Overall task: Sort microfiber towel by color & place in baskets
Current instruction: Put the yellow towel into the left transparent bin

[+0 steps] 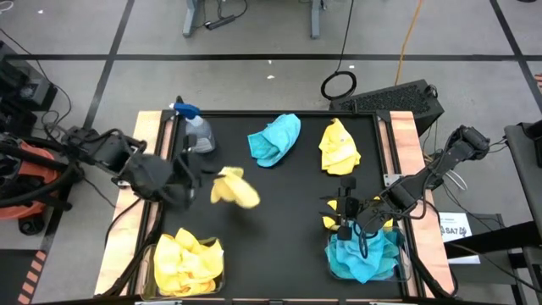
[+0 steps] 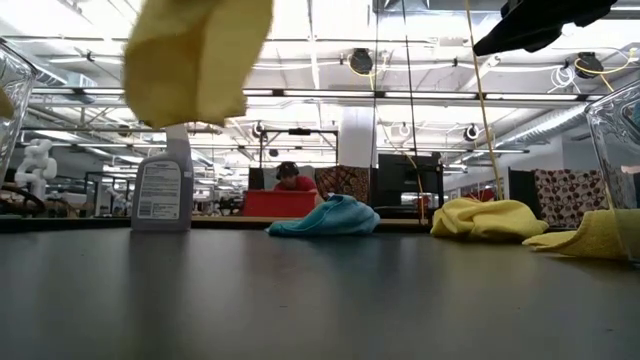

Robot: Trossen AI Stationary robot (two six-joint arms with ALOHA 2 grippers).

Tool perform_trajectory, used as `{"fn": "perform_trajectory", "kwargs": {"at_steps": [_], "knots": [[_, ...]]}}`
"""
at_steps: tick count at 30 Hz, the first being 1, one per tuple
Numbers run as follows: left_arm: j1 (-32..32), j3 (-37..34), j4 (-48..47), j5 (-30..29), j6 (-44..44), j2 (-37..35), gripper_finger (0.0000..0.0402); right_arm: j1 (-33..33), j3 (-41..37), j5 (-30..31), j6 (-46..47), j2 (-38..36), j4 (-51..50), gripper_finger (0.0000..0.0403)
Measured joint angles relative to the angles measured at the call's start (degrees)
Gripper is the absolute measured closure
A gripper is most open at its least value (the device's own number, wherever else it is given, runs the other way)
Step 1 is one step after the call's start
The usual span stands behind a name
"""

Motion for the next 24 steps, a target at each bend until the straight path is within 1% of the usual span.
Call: {"fn": "perform_trajectory", "kwargs": {"at_steps": [2, 4, 7, 9, 17, 21, 24], "knots": [[-2.58, 0.77, -3.60, 0.08, -1.30, -0.24, 0.0400, -0.02, 0.02, 0.00, 0.00, 0.00, 0.01, 0.0216], [-4.79, 1.56, -7.04, 1.08, -4.48, -0.56, 0.0400, -0.02, 0.00, 0.00, 0.02, 0.00, -0.01, 0.0216], [-8.23, 2.35, -10.12, 4.95, -9.53, -0.97, 0.0400, -0.02, 0.00, -0.07, 0.07, 0.00, -0.02, 0.0216], [-10.83, 2.45, -10.04, 6.46, -11.91, -1.32, 0.0400, -0.02, 0.01, -0.09, 0.07, 0.00, -0.05, 0.0216], [-21.98, 2.46, -9.89, 9.44, -18.39, -2.95, 0.0400, -0.02, 0.00, -0.04, 0.33, 0.00, -0.04, 0.0216], [-26.47, 2.47, -9.23, 9.68, -23.08, -3.89, 0.0400, -0.02, 0.02, -0.04, 0.94, 0.00, -0.06, 0.0216], [-29.18, 2.47, -7.64, 9.61, -24.11, -3.95, 0.0400, -0.16, 0.01, -0.02, 1.01, 0.00, -0.06, 0.0216]]}}
